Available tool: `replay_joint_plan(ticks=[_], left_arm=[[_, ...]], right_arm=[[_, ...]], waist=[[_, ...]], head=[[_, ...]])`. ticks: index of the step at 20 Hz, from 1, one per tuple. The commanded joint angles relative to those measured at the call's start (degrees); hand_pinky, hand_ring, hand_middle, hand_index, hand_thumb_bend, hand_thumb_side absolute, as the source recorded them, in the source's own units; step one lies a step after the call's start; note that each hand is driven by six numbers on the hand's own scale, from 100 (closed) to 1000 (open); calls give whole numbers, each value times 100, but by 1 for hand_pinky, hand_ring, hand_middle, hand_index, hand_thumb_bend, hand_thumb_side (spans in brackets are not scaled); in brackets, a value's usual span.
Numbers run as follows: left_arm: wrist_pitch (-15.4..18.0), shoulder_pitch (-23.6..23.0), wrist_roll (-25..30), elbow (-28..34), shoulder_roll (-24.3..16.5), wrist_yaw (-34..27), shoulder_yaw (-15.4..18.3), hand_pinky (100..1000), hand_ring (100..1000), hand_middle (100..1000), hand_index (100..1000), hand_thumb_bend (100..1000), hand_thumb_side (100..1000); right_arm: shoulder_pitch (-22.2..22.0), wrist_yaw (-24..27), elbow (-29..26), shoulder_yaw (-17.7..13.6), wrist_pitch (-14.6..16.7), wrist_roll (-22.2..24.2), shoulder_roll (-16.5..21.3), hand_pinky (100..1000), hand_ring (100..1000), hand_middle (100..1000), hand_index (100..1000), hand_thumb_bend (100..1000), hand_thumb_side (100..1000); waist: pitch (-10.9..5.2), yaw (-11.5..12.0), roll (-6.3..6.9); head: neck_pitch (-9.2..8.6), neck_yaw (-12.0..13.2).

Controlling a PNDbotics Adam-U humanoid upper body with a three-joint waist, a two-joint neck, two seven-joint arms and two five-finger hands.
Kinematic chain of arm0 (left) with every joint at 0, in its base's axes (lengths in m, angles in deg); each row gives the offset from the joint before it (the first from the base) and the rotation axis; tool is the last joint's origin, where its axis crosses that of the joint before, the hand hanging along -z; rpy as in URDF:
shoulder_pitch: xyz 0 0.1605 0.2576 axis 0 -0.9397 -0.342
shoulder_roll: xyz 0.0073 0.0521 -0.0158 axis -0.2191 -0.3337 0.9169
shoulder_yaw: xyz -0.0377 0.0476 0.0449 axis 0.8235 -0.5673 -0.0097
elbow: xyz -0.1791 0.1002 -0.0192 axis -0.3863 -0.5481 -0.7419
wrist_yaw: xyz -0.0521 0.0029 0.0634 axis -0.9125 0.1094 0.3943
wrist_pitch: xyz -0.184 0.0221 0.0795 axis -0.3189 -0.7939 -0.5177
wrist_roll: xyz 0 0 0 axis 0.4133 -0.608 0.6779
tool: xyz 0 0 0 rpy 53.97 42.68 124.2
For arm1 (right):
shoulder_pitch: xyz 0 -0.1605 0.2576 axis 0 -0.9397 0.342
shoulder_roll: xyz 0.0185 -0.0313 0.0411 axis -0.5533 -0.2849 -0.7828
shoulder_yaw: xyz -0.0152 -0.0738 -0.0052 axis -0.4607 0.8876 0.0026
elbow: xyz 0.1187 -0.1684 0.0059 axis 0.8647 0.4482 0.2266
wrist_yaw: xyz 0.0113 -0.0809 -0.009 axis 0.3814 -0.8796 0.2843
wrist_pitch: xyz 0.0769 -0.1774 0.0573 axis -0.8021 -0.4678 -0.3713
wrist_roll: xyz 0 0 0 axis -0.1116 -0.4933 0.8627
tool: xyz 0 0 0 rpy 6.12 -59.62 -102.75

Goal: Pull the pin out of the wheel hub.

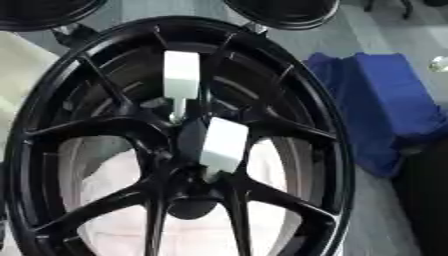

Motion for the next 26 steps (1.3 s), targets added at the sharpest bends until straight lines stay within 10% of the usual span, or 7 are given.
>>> replay_joint_plan(ticks=[1,3,8,17,26], left_arm=[[0,15,-4,87,-42,-11,72,948,543,517,718,214,639],[5,13,-5,87,-39,-12,77,948,543,516,718,215,638],[8,20,6,87,-32,-25,64,948,542,516,718,215,637],[31,35,38,87,-30,-62,38,948,542,516,717,231,635],[90,68,81,87,-20,-62,-5,946,539,514,715,215,627]], right_arm=[[56,5,-115,-84,83,-26,118,909,913,905,827,520,217],[79,148,-249,-62,239,-147,102,901,892,872,823,393,472],[226,764,-532,137,513,-530,124,874,809,789,765,100,693],[728,1580,-563,566,1800,-482,179,830,660,606,616,160,421],[1223,1666,-563,1024,2443,195,-502,833,655,602,610,100,442]], waist=[[-175,-10,26],[-187,3,30],[-201,54,29],[-269,89,69],[-273,121,144]], head=[[-69,5],[-79,3],[-53,-12],[-48,-76],[-89,-140]])
